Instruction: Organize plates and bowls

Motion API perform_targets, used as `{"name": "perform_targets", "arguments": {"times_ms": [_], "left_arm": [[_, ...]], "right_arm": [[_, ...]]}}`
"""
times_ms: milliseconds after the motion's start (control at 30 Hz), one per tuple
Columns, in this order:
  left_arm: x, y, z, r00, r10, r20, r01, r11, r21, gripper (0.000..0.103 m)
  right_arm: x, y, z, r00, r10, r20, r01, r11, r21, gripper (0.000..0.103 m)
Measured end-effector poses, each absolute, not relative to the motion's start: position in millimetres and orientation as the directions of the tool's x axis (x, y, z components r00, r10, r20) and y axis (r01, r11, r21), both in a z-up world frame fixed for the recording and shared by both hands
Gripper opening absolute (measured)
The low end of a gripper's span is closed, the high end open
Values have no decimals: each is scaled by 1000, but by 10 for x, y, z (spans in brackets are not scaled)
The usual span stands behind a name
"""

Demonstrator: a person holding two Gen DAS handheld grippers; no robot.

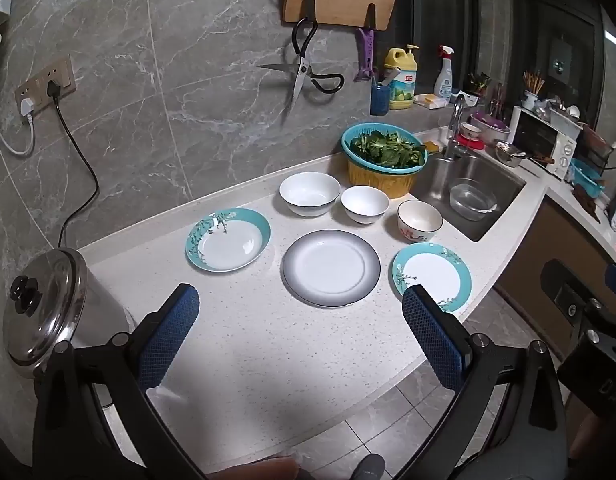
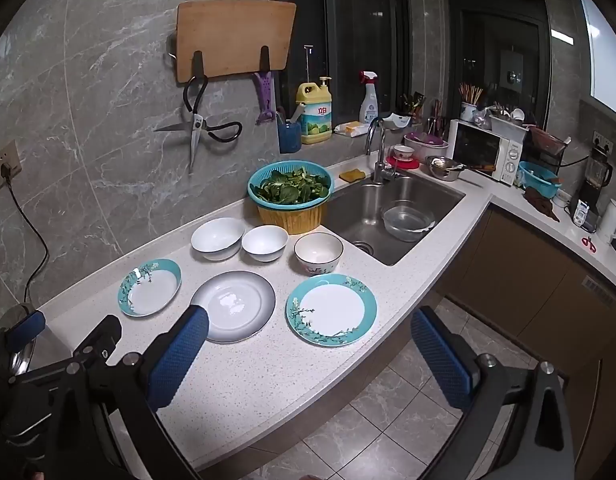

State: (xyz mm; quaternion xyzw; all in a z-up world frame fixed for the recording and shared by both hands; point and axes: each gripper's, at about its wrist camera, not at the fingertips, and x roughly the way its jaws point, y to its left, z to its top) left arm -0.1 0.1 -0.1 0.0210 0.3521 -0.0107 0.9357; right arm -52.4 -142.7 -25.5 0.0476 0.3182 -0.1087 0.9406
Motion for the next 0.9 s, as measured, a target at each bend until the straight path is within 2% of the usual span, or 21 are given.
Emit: {"name": "perform_targets", "arguments": {"times_ms": [900], "left_arm": [[60, 8, -68, 745, -6, -667, 37, 999, 33, 103]], "right_arm": [[-518, -1409, -277, 769, -176, -614, 234, 972, 15, 103]]}}
